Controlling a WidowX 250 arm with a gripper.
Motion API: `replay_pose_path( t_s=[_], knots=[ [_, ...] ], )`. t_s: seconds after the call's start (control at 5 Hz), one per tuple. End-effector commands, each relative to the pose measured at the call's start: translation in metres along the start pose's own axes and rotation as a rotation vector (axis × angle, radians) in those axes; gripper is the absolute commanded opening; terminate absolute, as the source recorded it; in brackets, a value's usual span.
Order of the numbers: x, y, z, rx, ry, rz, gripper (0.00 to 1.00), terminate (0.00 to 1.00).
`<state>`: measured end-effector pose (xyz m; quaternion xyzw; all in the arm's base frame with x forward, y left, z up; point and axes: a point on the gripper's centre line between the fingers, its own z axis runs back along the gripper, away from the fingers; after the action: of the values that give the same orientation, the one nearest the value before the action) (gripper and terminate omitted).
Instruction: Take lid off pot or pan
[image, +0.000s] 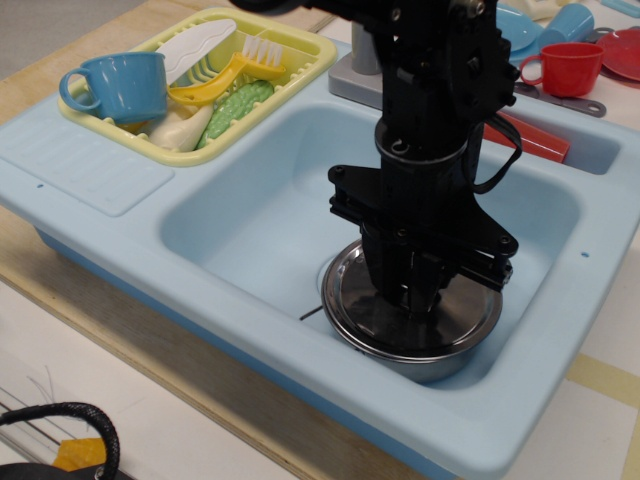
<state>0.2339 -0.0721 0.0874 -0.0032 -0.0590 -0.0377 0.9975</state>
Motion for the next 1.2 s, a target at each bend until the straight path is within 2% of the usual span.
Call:
replay_pose_path(
  t_s=[0.0, 0.2, 0.4, 0.8, 1.0],
  knots=[
    [0.004, -0.003, 0.025, 0.073, -0.015, 0.001, 1.0, 0.0],
    [0.012, -0.005, 0.047, 0.133, -0.028, -0.005, 1.0, 0.0],
    [0.027, 0.009, 0.054, 0.173, -0.07, 0.018, 1.0, 0.0],
    [0.053, 0.038, 0.04, 0.173, -0.112, 0.046, 1.0, 0.0],
    [0.055, 0.051, 0.034, 0.17, -0.119, 0.044, 1.0, 0.0]
  ],
)
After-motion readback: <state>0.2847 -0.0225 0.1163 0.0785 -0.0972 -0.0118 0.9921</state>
